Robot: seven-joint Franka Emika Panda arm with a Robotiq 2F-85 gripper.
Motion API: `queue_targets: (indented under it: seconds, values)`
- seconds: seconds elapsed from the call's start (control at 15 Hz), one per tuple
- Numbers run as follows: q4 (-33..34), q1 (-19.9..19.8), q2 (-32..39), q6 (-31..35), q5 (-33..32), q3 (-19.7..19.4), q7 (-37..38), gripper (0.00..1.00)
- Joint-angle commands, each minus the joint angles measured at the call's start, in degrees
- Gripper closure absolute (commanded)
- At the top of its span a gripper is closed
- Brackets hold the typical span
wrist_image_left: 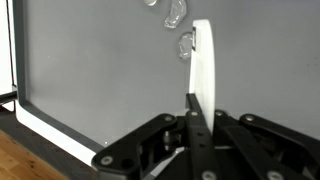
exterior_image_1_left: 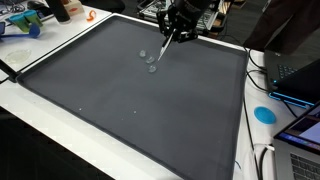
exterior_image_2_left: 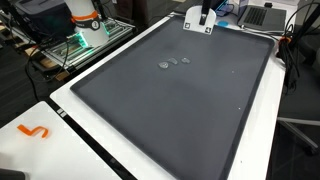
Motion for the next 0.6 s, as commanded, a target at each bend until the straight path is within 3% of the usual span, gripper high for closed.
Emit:
queue_targets:
  seconds: [0.0,0.53]
  values:
    - [2.73,1.75,1.82,-1.91,-1.32,-1.24,2.4,0.99]
    - [5.73,1.52,2.13,-3.18,0.84,-1.55,1.48,0.99]
